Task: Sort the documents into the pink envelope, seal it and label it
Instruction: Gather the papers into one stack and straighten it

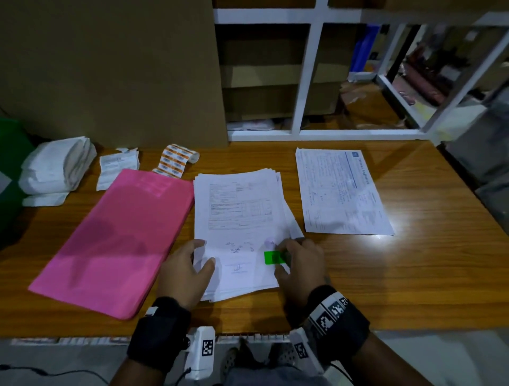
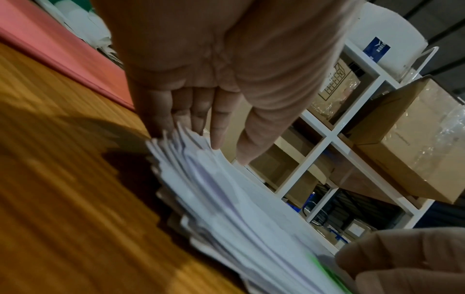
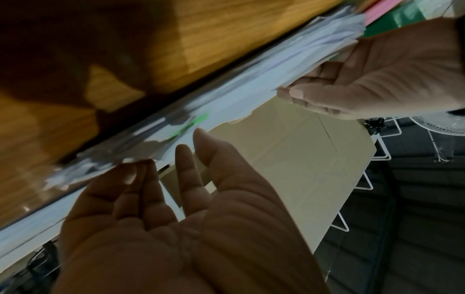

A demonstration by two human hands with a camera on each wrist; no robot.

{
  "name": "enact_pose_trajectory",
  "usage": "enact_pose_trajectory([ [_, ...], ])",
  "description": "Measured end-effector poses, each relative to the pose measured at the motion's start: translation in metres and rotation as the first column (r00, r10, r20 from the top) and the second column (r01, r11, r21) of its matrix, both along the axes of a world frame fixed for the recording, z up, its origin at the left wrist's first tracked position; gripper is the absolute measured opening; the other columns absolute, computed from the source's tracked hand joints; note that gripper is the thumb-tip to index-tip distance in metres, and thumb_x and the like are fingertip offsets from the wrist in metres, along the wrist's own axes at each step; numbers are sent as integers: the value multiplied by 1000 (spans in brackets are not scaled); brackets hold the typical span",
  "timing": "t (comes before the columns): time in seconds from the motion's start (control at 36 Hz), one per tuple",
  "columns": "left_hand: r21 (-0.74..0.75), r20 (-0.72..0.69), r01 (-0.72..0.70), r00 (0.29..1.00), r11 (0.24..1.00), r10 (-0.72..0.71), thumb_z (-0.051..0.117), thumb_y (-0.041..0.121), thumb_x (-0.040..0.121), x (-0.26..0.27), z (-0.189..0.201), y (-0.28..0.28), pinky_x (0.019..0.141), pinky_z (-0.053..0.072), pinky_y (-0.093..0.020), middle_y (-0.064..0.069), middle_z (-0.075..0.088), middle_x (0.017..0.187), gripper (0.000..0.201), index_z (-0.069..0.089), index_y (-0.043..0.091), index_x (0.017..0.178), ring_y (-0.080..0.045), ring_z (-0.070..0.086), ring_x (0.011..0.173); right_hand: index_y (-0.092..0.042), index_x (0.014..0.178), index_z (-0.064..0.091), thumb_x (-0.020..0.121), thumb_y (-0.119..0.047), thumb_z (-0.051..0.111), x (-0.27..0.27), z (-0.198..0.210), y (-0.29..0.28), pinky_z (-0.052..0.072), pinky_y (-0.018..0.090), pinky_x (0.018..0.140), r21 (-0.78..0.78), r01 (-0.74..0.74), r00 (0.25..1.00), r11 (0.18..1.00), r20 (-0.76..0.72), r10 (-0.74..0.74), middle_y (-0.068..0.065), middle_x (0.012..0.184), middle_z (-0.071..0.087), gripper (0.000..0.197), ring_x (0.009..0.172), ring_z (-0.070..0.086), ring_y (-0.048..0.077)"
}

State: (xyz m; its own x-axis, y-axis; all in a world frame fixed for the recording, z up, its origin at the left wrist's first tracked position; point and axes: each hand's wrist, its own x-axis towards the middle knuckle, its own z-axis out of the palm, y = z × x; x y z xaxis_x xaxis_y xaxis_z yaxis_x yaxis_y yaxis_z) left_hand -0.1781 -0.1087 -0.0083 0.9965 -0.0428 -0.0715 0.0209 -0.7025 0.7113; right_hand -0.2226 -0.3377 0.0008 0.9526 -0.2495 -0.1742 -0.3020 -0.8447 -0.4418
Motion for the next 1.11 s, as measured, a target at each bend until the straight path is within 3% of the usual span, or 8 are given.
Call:
enact_pose_trajectory([
  [0.28,-4,65,6,998,1000,-6,72,21,90,-8,5,6,92,44,-25,3,68,127,39,65,19,128,-17,62,117,-23,120,59,84,-12,72,-6,1,10,46,16,97,218,-9,983,976,179,-31,-7,128,41,39,109,48,8],
  [0.56,-152,46,-7,999,988,14,73,16,90,-5,-9,22,90,49,-28,9,69,119,33,65,28,120,-11,64,108,-25,124,62,89,3,52,-2,23,11,44,19,104,370,-125,940,920,340,-9,-7,128,62,45,117,55,7],
  [0.69,-526,-159,-100,987,845,18,70,12,91,2,-6,27,109,44,-40,7,63,133,36,63,24,125,-11,55,128,-30,123,64,89,5,47,-3,32,7,51,16,73,472,-226,883,852,469,-25,-6,121,66,52,83,61,2],
  [0.75,-589,-174,-137,984,797,40,66,8,93,4,3,25,101,47,-32,5,64,133,36,63,19,128,-11,58,125,-33,120,64,90,4,46,-1,28,-2,53,28,61,563,-239,891,791,451,-52,-5,116,69,52,70,63,13],
  [0.81,-686,-222,-184,974,703,39,61,3,95,5,11,26,86,55,-27,2,68,129,35,63,17,127,-13,66,115,-29,119,65,91,7,45,-1,23,-8,43,12,57,660,-234,914,714,400,-70,-9,121,67,50,63,58,-2],
  [0.89,-753,-280,-204,960,626,-24,55,2,96,5,19,22,71,61,-25,2,71,124,38,61,17,131,-17,72,104,-29,122,63,91,5,48,0,19,-20,41,6,84,672,-255,937,695,348,6,-19,128,61,48,100,54,-19],
  [1.03,-697,-262,-162,964,699,-37,52,-9,95,14,13,19,82,60,-27,-8,66,132,43,58,7,135,-19,69,110,-34,112,64,91,-2,54,5,6,-27,55,28,87,625,-225,970,748,217,111,-9,122,65,39,98,64,10],
  [1.11,-657,-195,-93,979,748,-50,50,-16,93,19,15,20,92,56,-23,-12,63,134,42,58,1,131,-10,66,114,-24,113,66,91,-9,60,5,-2,-30,45,6,76,593,-233,972,771,159,171,-17,100,65,27,91,60,-3],
])
